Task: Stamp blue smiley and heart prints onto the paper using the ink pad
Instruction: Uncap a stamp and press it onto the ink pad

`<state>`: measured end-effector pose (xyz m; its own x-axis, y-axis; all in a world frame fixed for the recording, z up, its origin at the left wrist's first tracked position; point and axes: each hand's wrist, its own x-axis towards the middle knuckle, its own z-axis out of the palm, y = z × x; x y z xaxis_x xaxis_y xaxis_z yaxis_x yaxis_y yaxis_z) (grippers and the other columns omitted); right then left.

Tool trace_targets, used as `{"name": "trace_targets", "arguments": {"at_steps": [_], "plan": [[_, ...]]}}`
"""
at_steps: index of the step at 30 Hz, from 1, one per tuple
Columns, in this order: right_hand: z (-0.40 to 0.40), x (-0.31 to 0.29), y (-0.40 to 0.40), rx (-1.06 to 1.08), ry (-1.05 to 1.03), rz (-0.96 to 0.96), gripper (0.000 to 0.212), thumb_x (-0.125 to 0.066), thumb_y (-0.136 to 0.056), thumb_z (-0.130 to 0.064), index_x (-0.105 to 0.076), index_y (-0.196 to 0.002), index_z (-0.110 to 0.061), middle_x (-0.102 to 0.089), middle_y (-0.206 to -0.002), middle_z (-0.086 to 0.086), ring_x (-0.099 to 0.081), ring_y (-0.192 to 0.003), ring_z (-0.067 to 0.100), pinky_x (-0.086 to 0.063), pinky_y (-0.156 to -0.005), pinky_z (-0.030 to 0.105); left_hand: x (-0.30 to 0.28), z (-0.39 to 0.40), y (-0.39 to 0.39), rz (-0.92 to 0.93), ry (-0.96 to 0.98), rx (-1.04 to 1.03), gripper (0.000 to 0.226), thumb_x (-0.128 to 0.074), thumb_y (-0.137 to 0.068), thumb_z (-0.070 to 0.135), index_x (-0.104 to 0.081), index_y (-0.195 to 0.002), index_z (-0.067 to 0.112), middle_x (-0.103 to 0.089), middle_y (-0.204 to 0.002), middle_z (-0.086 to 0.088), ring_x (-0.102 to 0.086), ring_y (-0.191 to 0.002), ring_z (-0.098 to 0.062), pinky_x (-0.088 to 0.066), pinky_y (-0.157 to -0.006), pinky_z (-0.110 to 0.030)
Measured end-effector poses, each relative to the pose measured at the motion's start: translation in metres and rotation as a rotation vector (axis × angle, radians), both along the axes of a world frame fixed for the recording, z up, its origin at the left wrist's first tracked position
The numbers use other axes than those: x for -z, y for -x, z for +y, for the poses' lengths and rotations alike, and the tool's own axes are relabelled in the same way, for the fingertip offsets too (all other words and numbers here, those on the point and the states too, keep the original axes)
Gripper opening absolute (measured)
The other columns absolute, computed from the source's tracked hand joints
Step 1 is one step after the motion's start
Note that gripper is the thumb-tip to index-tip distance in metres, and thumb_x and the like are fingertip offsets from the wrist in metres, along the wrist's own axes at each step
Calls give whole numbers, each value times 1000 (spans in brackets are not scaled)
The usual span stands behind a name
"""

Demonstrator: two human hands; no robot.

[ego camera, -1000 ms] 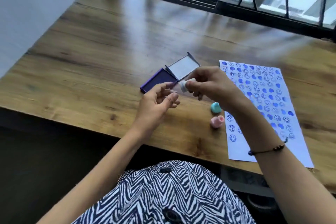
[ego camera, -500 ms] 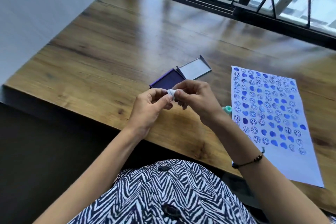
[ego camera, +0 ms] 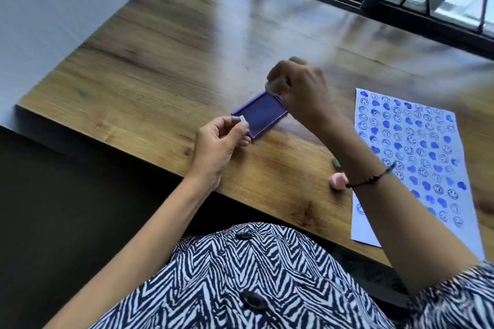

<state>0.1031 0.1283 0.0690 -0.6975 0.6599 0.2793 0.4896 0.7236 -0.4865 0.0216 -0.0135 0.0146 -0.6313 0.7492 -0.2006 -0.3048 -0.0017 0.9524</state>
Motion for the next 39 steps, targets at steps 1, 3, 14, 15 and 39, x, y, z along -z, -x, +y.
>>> {"name": "trace_targets", "arguments": {"at_steps": [1, 3, 14, 15, 39], "plan": [[-1, 6, 4, -28, -75, -133, 18, -48, -81, -1, -65, -89, -1, -63, -95, 19, -56, -87, 30, -48, -73, 34, 2, 0, -1, 42, 10, -9, 7, -61, -82, 5, -60, -80, 12, -67, -52, 8, -59, -50, -5, -51, -54, -13], [-9, 20, 8, -80, -174, -374, 17, -45, -82, 2, -56, -95, 0, -58, -103, 18, -50, -98, 33, -49, -75, 43, 7, 0, -1, 108, 19, -20, 8, -63, -80, 9, -61, -80, 17, -67, -55, 10, -59, -52, -6, -52, -56, -16], [8, 13, 10, -71, -23, -300, 17, -52, -75, 0, -64, -85, -5, -62, -98, 18, -57, -88, 37, -43, -67, 36, 13, -3, -4, 313, 33, 39, 8, -64, -73, 25, -61, -76, 32, -64, -71, 5, -61, -62, -10, -52, -68, -31], [9, 12, 11, -41, -30, -258, 17, -52, -75, 0, -64, -85, -5, -62, -97, 18, -57, -86, 37, -43, -66, 36, 13, -3, -5, 323, 31, 41, 8, -63, -73, 24, -61, -76, 32, -64, -71, 5, -61, -61, -8, -51, -67, -28], [-28, 25, 11, -103, -62, -423, 17, -49, -78, 0, -52, -95, -2, -51, -104, 21, -55, -88, 39, -37, -61, 38, 12, -4, -6, 419, 70, 33, 11, -63, -79, 19, -60, -85, 29, -64, -79, 3, -62, -71, -14, -51, -75, -29]]}}
